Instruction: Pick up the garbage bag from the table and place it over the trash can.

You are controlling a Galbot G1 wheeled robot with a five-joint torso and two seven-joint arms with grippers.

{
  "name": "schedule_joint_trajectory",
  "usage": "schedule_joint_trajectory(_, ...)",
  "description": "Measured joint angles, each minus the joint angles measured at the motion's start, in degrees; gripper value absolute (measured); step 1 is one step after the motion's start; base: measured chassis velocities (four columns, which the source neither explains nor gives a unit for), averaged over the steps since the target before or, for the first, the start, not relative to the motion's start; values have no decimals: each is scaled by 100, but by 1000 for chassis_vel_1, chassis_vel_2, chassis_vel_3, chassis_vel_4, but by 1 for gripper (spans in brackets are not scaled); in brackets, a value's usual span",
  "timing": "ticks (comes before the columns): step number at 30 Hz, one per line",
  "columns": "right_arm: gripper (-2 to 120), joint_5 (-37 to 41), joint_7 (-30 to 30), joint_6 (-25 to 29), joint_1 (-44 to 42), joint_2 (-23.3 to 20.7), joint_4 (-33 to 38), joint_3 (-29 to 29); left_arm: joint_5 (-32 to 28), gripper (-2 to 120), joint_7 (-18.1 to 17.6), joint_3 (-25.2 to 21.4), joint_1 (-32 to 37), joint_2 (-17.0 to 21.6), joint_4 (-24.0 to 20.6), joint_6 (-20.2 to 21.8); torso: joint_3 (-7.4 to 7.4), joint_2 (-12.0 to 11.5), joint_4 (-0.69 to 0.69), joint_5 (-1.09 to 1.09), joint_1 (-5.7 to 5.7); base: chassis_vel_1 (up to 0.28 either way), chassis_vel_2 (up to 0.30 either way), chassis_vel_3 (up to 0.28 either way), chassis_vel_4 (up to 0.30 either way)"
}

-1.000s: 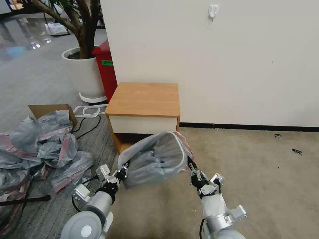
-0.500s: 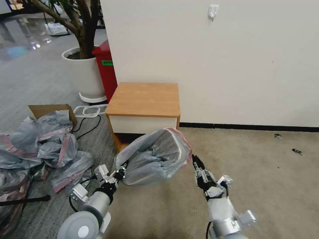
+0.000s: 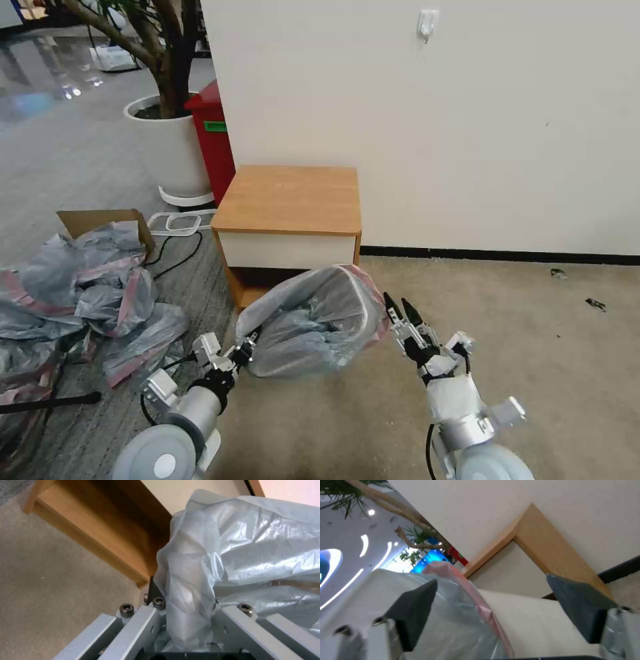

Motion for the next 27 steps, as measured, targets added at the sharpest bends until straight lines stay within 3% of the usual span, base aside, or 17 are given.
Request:
schedule_joint_trajectory(4,100,46,-81,-53,105,-57,-117,-86,3,4,24,2,14,5,-44,56,0,0,0,0,0,0,0,0,0)
schedule_joint_trajectory(11,96,83,-150,-53,198,-62,-224,-155,42,4,27,2,63,5,-63,65,0,0,0,-1,0,0,0,0,0)
schedule_joint_trajectory(27,36,96,-139,-64,245,-27,-278,-200,151,4,71,70,104,-6,-64,66,-1,0,0,-1,0,0,0,0,0)
